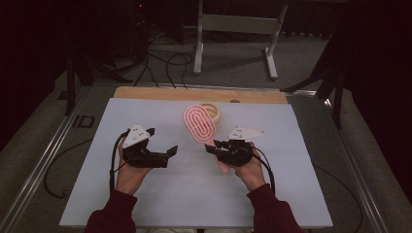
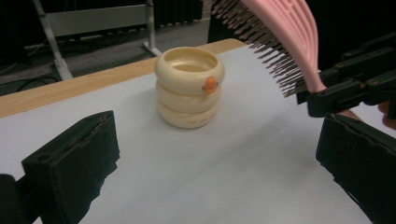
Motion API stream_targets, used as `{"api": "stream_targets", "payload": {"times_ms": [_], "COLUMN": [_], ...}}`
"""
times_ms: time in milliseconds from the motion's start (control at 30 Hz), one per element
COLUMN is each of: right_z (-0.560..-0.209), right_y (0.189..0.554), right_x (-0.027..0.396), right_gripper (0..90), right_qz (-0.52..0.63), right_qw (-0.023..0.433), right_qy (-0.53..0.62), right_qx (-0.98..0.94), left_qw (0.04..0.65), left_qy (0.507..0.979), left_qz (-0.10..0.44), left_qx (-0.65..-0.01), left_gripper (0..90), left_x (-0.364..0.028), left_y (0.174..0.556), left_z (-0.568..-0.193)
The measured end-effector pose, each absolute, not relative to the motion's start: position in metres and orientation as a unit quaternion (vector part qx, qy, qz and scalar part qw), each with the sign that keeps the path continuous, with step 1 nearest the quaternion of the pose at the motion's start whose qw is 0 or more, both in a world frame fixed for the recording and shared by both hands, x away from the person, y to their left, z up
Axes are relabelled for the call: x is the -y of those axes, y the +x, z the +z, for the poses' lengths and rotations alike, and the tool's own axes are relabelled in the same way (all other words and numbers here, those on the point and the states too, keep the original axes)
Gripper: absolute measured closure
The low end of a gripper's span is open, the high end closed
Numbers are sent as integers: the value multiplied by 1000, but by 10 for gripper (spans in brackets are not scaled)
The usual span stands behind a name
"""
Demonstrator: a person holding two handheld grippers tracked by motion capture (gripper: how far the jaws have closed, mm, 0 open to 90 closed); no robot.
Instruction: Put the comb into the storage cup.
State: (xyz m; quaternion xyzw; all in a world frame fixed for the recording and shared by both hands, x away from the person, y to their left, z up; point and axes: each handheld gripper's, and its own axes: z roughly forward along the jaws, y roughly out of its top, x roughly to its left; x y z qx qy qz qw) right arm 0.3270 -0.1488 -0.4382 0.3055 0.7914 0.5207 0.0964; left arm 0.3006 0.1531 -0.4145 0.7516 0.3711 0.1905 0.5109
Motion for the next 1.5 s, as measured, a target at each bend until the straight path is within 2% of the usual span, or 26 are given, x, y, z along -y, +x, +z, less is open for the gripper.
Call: {"api": "stream_targets", "payload": {"times_ms": [800,1300,1400,1500], "right_z": [-439,-443,-444,-445], "right_y": [324,320,319,319], "right_x": [143,132,130,129], "right_gripper": [718,725,726,730], "right_qz": [528,533,529,531], "right_qw": [94,82,79,76], "right_qy": [299,280,275,275], "right_qx": [-790,-795,-799,-798], "left_qw": [512,532,541,543], "left_qy": [762,751,745,737], "left_qz": [165,111,99,105], "left_qx": [-360,-375,-378,-388], "left_gripper": [0,2,63,161], "left_x": [-109,-93,-90,-90], "left_y": [318,327,327,326], "left_z": [-411,-417,-416,-415]}}
